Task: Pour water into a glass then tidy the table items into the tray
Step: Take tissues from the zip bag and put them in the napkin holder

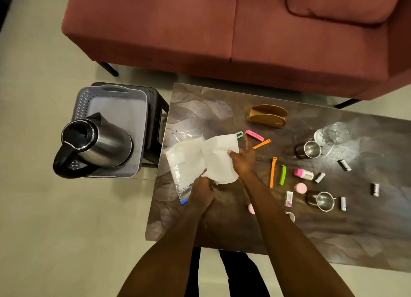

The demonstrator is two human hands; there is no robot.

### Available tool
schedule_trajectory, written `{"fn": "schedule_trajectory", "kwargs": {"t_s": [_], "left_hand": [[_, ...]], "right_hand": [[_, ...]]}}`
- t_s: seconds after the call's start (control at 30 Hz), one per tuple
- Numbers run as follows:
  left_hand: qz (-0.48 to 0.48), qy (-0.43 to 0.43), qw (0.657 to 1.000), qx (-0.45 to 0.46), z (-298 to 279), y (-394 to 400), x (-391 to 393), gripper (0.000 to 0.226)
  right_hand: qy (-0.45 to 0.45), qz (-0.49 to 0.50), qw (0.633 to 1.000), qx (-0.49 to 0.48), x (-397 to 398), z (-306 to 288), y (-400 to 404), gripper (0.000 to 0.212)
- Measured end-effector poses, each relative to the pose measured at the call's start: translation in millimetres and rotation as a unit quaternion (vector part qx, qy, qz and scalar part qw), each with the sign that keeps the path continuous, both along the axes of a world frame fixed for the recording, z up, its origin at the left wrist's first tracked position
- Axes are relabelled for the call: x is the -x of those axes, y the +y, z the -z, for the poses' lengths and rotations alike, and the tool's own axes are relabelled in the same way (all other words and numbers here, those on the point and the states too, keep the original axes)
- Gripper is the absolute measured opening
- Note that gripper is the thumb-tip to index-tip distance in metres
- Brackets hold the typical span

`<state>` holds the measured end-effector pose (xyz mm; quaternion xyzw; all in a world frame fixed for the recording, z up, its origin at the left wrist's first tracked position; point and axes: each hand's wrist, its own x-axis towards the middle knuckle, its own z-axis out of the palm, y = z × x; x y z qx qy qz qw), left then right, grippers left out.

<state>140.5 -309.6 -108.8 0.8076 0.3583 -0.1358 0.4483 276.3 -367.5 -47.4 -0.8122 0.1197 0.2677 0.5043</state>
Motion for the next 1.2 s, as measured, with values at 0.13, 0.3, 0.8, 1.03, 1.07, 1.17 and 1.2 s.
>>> {"fn": "schedule_trajectory", "kwargs": {"t_s": [0.13, 0.3, 0.8, 1.03, 1.07, 1.17, 1.2], "left_hand": [[-0.07, -0.024, 0.997, 0.038, -5, 2, 0, 0.016], [-0.414, -0.105, 0.885, 0.183, -57, 12, -25, 0.02], [-0.151, -0.233, 0.835, 0.475, -275, -63, -125, 0.047], [-0.158, -0.278, 0.854, 0.411, -341, -96, -136, 0.037], [-0.157, -0.283, 0.852, 0.411, -347, -98, -138, 0.037], [-0.144, -0.299, 0.835, 0.438, -363, -103, -143, 0.039], [-0.137, -0.301, 0.829, 0.451, -367, -105, -145, 0.039]], "right_hand": [[0.017, 0.013, 1.0, -0.02, -4, -8, -8, 0.043], [0.034, -0.007, 0.995, -0.099, -27, -56, -38, 0.033], [-0.046, -0.061, 0.956, -0.283, -95, -266, -166, 0.021], [-0.089, -0.073, 0.949, -0.293, -110, -308, -208, 0.024], [-0.094, -0.079, 0.951, -0.284, -111, -310, -211, 0.03], [-0.115, -0.087, 0.948, -0.283, -114, -316, -220, 0.043], [-0.122, -0.086, 0.946, -0.289, -116, -318, -222, 0.048]]}}
